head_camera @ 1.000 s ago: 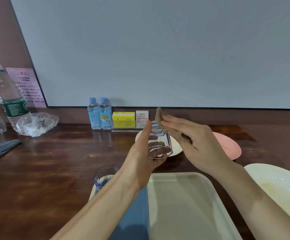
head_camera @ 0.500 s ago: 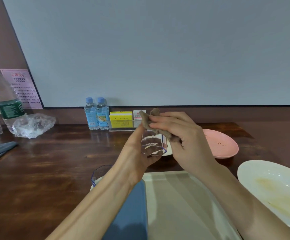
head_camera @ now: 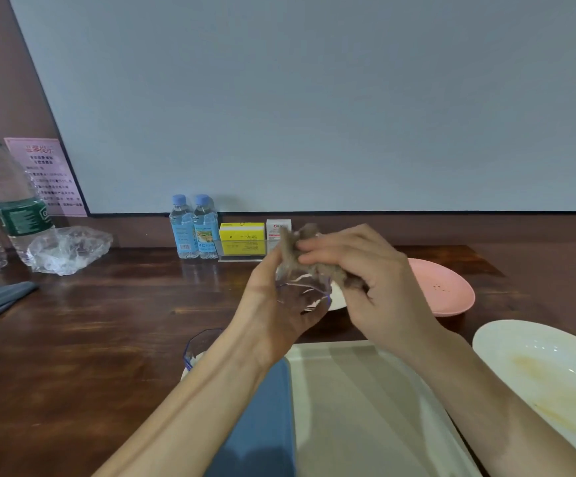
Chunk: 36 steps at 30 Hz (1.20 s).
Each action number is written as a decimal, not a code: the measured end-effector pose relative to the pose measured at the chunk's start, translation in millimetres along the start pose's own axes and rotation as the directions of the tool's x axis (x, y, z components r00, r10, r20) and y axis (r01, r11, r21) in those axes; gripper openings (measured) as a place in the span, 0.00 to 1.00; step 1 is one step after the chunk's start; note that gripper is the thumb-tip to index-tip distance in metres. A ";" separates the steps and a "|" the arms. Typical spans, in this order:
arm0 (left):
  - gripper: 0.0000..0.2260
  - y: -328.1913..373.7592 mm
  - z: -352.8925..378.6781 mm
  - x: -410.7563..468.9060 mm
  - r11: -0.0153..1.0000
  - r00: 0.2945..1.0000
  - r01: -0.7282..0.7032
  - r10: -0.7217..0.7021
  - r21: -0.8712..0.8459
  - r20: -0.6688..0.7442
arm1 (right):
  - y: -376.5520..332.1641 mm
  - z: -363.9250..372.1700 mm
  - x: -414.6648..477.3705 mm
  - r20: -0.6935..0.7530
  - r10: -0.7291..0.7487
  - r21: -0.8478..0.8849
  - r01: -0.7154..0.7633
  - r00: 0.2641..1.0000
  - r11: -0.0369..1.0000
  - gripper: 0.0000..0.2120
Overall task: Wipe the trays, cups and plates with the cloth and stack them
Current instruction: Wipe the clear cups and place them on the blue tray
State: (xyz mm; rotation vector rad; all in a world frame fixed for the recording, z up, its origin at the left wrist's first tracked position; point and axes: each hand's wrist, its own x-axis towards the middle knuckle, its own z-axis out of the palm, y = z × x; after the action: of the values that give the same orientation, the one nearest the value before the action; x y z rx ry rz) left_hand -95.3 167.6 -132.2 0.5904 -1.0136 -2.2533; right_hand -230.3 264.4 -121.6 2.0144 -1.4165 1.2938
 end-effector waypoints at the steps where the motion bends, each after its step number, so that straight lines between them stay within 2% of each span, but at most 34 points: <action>1: 0.16 2.5 -2.2 2.1 0.999 1.000 0.006 -0.006 -0.052 0.006 | -5.2 2.5 -1.7 0.044 -0.034 0.027 0.033 0.998 0.999 0.21; 4: 0.15 2.1 -7.1 4.5 0.992 0.999 0.023 -0.019 -0.121 0.031 | -8.7 5.8 -1.7 0.078 -0.072 0.074 0.066 0.994 0.995 0.19; 6: 0.19 -4.7 -7.2 6.5 0.999 1.000 0.016 -0.016 -0.051 -0.006 | 0.1 2.2 0.7 -0.003 -0.013 0.058 0.013 1.000 0.998 0.20; 8: 0.26 -7.7 0.5 2.1 0.999 0.998 0.043 -0.043 0.004 0.039 | 7.9 -2.7 2.9 -0.100 0.072 0.014 -0.070 0.992 0.997 0.22; 10: 0.26 -6.6 3.5 0.1 0.998 0.996 0.064 -0.063 -0.017 0.056 | 8.4 -4.5 2.4 -0.130 0.108 -0.007 -0.110 0.986 0.994 0.22; 14: 0.15 -2.1 -3.1 2.6 0.983 0.996 0.043 -0.027 -0.181 0.090 | -6.8 3.0 -1.3 0.048 -0.001 0.057 -0.002 0.999 0.998 0.19; 17: 0.14 -0.7 -3.6 1.3 0.992 0.999 0.009 -0.003 -0.126 0.053 | -6.4 1.0 1.5 0.112 -0.043 0.078 0.034 0.993 0.996 0.20; 19: 0.13 -1.9 1.8 -1.1 0.995 0.999 -0.003 0.008 -0.099 0.044 | 1.8 -4.4 3.1 0.039 -0.015 0.041 0.013 0.999 0.999 0.19; 21: 0.17 -3.6 8.1 -3.9 0.996 0.998 0.014 -0.009 -0.084 0.059 | 8.3 -7.7 3.6 -0.073 0.041 -0.023 -0.043 0.996 0.999 0.20; 23: 0.19 -5.1 8.7 -3.3 0.993 0.998 0.048 -0.043 -0.105 0.047 | 7.5 -5.9 3.3 -0.126 0.072 -0.052 -0.079 0.989 0.995 0.21; 24: 0.18 -5.4 6.9 -2.4 0.989 0.997 0.063 -0.055 -0.135 0.058 | 4.2 -3.8 2.6 -0.107 0.063 -0.052 -0.069 0.992 0.996 0.20; 26: 0.15 -5.3 -2.5 2.3 0.978 0.997 0.067 -0.058 -0.197 0.052 | -3.9 0.7 0.7 0.023 0.013 -0.013 -0.013 1.000 1.000 0.22; 29: 0.10 -5.2 -7.0 4.9 0.981 0.997 0.052 -0.041 -0.189 0.064 | -4.3 -4.1 1.8 0.183 -0.025 0.070 0.013 0.983 0.997 0.25; 31: 0.13 -7.0 -2.3 4.2 0.983 0.996 0.049 -0.034 -0.177 0.086 | 2.7 -10.6 3.8 0.134 0.011 0.070 -0.021 0.991 0.997 0.22; 34: 0.21 -13.7 1.8 6.0 0.988 0.995 0.075 -0.064 -0.133 0.082 | 15.2 -15.3 5.9 -0.026 0.084 -0.019 -0.084 0.996 0.996 0.22; 36: 0.23 -13.7 1.7 3.7 0.986 0.995 0.076 -0.064 -0.150 0.081 | 15.8 -15.8 5.6 -0.028 0.110 -0.037 -0.111 0.994 0.993 0.23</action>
State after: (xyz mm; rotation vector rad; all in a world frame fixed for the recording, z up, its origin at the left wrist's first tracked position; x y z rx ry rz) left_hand -103.6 173.2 -142.3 0.4843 -0.8582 -2.4061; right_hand -251.2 265.7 -111.9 1.9110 -1.5482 1.3223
